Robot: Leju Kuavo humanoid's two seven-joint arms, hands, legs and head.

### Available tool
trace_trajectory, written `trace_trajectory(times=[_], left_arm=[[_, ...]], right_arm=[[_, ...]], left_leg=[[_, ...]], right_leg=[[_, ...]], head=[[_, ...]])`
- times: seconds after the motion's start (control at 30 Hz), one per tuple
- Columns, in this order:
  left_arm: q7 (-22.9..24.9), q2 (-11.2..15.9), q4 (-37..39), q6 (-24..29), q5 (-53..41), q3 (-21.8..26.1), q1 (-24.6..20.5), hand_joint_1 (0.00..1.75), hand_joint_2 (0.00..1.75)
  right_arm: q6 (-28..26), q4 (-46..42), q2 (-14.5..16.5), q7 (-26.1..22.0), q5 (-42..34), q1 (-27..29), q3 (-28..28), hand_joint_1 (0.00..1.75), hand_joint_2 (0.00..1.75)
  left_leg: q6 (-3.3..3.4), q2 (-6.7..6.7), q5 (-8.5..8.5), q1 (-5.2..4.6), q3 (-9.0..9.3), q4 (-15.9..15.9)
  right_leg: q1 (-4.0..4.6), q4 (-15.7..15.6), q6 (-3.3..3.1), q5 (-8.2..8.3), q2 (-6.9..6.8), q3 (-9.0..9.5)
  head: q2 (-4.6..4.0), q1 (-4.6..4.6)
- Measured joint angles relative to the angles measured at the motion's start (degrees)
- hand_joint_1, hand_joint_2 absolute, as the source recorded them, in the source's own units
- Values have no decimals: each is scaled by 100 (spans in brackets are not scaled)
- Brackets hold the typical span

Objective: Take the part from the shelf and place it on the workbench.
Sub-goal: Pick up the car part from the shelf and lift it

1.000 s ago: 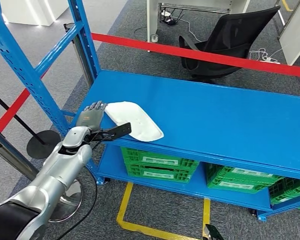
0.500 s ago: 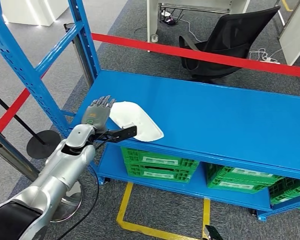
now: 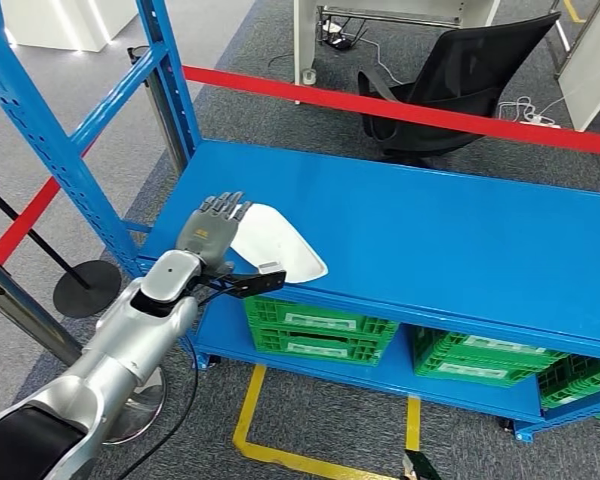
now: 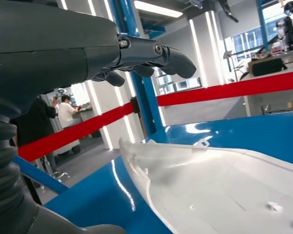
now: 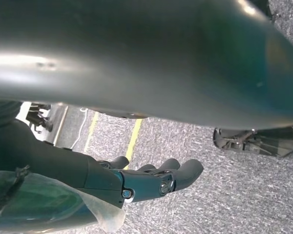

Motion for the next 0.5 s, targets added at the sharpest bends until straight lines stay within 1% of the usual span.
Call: trace_trajectory(times=[0.23,0.5], left_arm=[[-208,37,190,210,-184,-98,-1,0,175],[-347,176,552,466,-357,-202,2,0,175]], right_arm=[[50,0,7,0,92,-6,-1,0,0],[157,0,31,0,226,-10,2,0,0]], left_leg=[[0,0,0,0,0,0],[0,0,0,0,0,0]], right_leg=[[0,0,0,0,0,1],[1,0,0,0,0,0]], head=[[0,0],[0,0]])
